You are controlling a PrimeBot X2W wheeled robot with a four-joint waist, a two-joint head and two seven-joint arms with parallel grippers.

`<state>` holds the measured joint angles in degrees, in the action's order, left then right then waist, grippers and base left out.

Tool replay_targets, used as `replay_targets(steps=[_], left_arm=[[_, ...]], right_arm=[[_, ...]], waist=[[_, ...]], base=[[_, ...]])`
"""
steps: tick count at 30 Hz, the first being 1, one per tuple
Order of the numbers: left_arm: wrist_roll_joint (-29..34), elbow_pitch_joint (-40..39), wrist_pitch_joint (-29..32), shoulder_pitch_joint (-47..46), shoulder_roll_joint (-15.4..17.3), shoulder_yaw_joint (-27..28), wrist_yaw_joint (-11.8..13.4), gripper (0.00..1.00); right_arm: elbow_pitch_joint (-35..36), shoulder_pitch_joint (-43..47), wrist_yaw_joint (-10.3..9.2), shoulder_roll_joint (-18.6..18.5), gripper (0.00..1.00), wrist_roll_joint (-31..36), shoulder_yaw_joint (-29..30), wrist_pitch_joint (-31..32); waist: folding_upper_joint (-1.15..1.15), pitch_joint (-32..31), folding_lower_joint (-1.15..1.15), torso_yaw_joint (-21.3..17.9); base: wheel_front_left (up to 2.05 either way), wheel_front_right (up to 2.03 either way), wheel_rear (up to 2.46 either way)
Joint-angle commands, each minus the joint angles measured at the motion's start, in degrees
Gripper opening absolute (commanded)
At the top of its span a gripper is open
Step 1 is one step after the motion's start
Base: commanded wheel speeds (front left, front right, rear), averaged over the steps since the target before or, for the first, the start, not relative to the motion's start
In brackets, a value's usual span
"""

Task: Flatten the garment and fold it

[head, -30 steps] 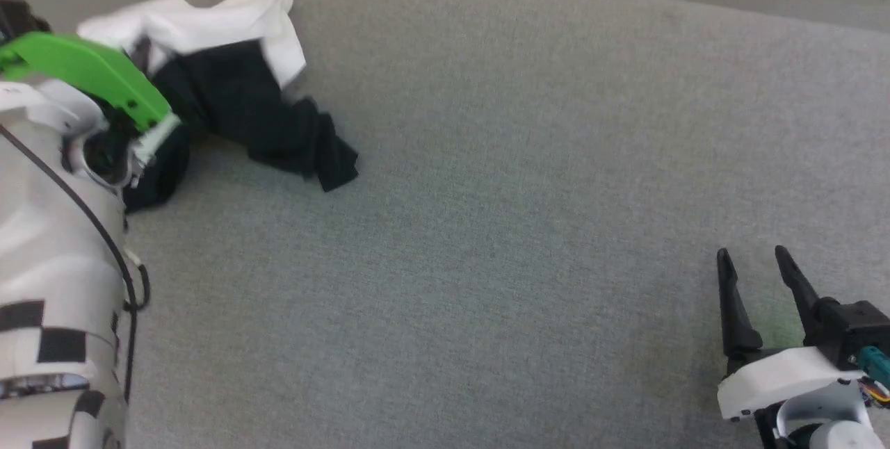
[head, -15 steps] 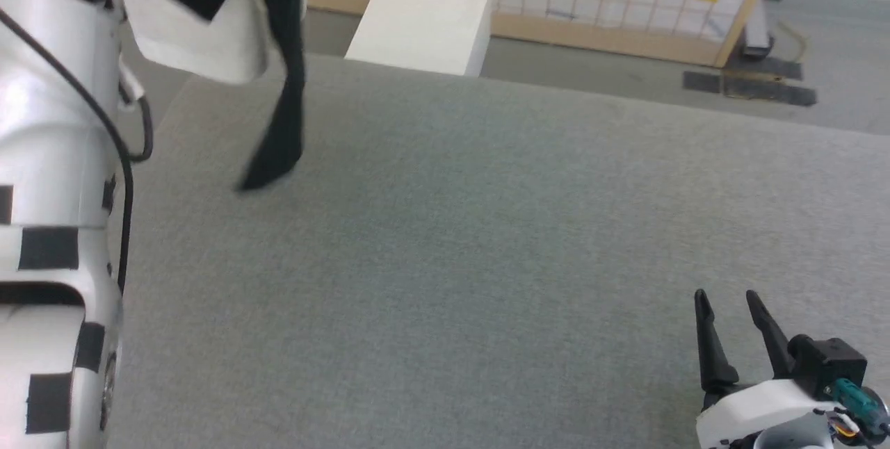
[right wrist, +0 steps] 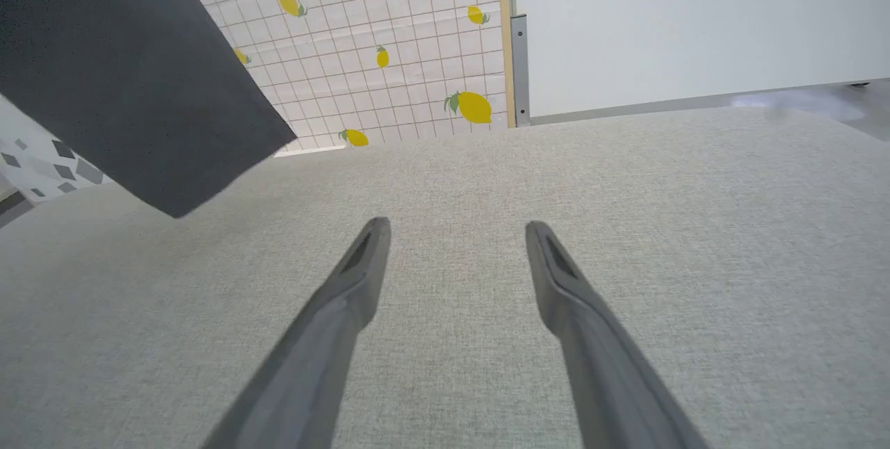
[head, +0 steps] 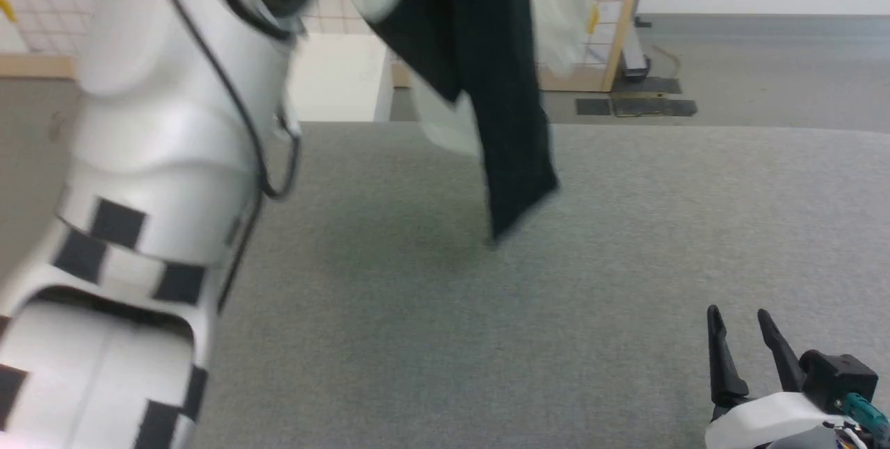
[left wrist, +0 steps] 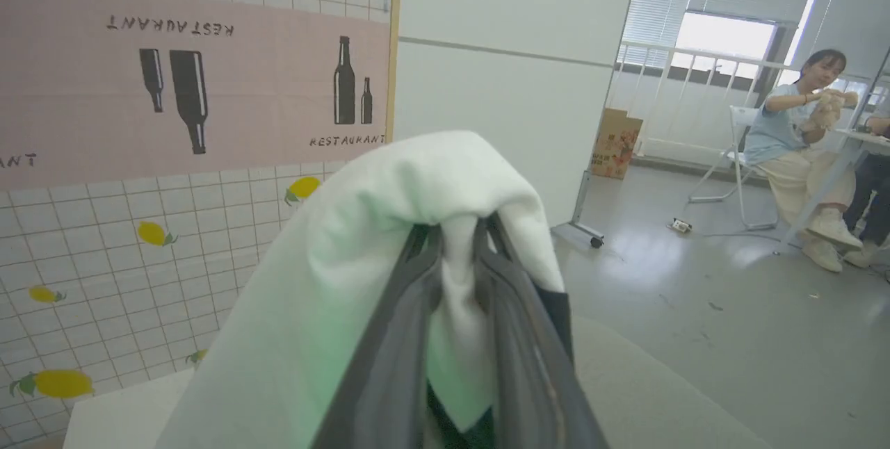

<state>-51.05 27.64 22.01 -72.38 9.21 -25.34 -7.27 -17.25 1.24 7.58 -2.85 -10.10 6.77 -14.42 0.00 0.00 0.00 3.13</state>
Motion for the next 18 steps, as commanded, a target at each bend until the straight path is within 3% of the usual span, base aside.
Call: replay_targets(steps=[1, 4, 11, 18], left_arm=[[-0.5, -0.8, 1.3, 2.9, -0.5, -2.0, -0.2, 0.00], [1.7, -2.7, 3.6, 6.6, 0.1, -8.1, -0.2, 0.00], [1.2, -3.5, 7.7, 22.7, -2.1, -20.2, -0.2, 0.00], [0.9, 3.0, 10.6, 37.2, -3.1, -29.4, 0.3, 0.00]], right_arm=[[-0.1, 0.6, -0.09, 0.0, 1.00, -0.1, 0.4, -0.5], [0.3, 0.9, -0.09, 0.0, 1.00, -0.2, 1.1, -0.5], [1.0, 1.7, -0.09, 0.0, 1.00, -0.7, 1.6, -0.6], [1.2, 1.5, -0.09, 0.0, 1.00, -0.8, 1.1, -0.6]], waist=[[0.00, -1.4, 0.00, -2.3], [0.00, -0.7, 0.00, -2.6], [0.00, 0.5, 0.00, -2.6], [0.00, 0.8, 0.00, -2.8]], base=[[0.00, 0.00, 0.00], [0.00, 0.00, 0.00], [0.00, 0.00, 0.00], [0.00, 0.00, 0.00]])
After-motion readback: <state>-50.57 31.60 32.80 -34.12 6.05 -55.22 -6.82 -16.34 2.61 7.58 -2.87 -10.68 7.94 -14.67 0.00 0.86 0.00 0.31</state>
